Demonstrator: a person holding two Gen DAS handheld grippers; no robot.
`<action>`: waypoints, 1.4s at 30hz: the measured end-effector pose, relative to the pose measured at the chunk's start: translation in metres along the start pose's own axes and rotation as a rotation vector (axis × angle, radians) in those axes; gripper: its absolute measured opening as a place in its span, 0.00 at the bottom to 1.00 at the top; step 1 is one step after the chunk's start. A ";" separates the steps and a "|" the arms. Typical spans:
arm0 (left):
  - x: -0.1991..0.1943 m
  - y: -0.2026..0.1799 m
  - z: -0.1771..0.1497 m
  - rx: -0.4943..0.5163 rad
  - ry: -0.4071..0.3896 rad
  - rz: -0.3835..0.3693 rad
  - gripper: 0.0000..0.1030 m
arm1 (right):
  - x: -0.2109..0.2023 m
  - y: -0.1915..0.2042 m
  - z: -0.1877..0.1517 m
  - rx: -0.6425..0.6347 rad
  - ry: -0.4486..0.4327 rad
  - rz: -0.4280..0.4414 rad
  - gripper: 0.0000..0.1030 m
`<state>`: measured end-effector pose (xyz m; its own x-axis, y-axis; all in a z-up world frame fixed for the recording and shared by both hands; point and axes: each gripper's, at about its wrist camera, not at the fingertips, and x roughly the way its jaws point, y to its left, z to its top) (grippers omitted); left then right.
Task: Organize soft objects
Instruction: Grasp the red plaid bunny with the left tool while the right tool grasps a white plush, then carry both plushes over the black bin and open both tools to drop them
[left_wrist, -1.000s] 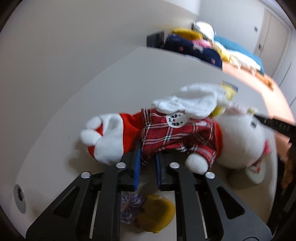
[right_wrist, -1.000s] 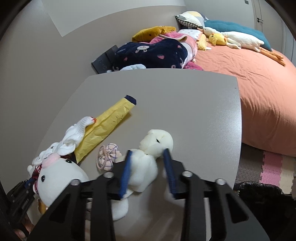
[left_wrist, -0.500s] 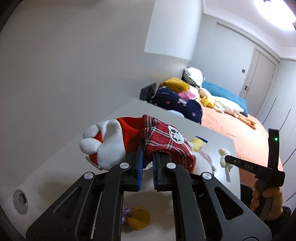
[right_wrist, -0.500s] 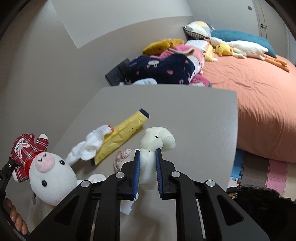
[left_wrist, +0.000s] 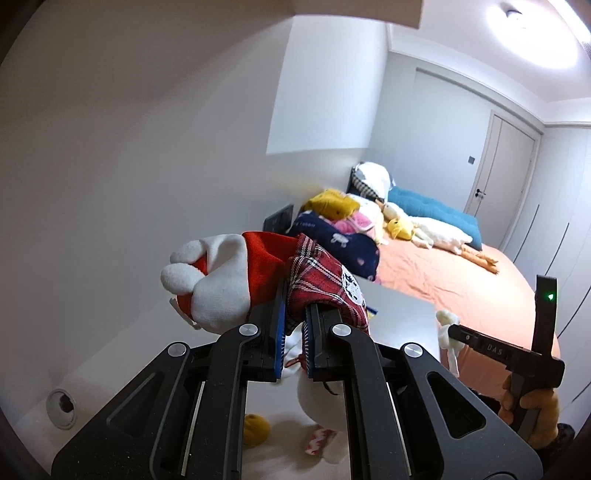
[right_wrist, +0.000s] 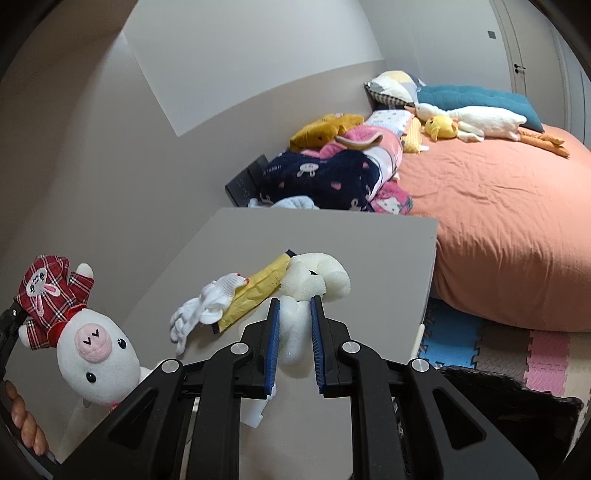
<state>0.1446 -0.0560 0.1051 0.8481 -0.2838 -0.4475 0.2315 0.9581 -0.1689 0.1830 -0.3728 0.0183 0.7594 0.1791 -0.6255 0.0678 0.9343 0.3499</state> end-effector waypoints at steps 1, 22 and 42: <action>-0.005 -0.004 0.002 0.003 -0.007 -0.005 0.07 | -0.006 -0.001 0.000 0.001 -0.006 0.002 0.17; -0.052 -0.090 -0.004 0.089 -0.052 -0.113 0.07 | -0.112 -0.045 -0.022 0.031 -0.114 -0.024 0.17; -0.068 -0.180 -0.058 0.163 0.016 -0.281 0.07 | -0.199 -0.101 -0.070 0.070 -0.183 -0.109 0.17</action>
<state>0.0177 -0.2115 0.1153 0.7327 -0.5377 -0.4172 0.5299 0.8354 -0.1461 -0.0198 -0.4809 0.0589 0.8496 0.0131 -0.5273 0.1960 0.9203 0.3387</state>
